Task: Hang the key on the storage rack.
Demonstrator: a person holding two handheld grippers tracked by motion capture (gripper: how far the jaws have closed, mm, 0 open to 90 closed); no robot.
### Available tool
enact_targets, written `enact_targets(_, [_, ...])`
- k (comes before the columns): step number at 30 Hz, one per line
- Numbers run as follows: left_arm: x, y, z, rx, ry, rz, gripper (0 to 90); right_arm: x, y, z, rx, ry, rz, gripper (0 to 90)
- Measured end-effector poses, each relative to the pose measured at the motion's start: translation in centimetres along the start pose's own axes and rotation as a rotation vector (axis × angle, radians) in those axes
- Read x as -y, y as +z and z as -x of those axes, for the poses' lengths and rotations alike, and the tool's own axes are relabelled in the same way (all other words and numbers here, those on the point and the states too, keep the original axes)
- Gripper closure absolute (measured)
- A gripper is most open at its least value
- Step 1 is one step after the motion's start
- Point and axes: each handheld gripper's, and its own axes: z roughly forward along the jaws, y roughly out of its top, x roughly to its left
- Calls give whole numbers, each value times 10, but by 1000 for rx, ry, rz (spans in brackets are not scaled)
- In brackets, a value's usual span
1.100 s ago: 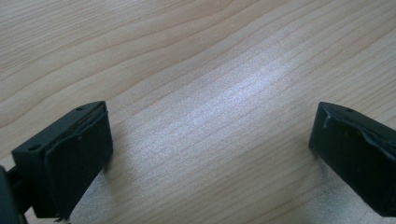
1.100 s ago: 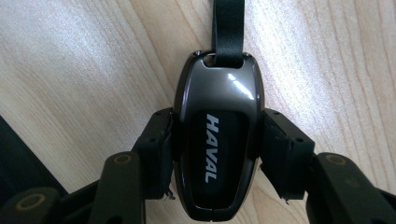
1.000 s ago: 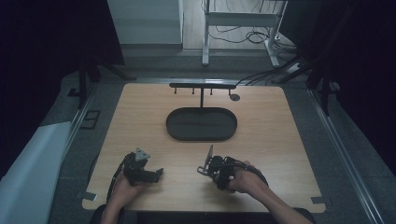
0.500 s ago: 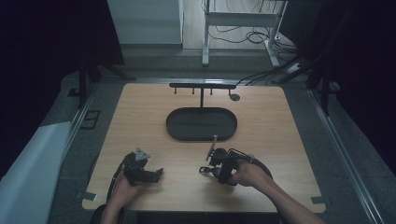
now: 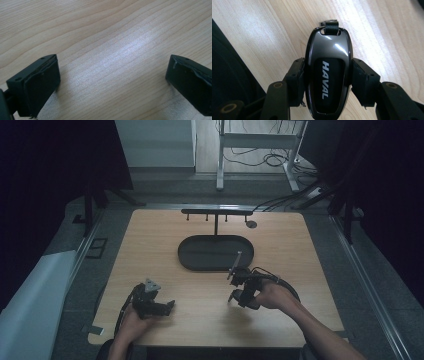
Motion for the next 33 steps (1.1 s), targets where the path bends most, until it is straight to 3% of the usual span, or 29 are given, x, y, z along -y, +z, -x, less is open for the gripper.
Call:
enact_targets(17, [0, 0, 0, 1, 1, -3, 0, -9, -54, 38, 8, 87, 61, 484])
enact_targets(33, [0, 0, 0, 1, 1, -3, 0, -16, -81, 70, 37, 173, 79, 485])
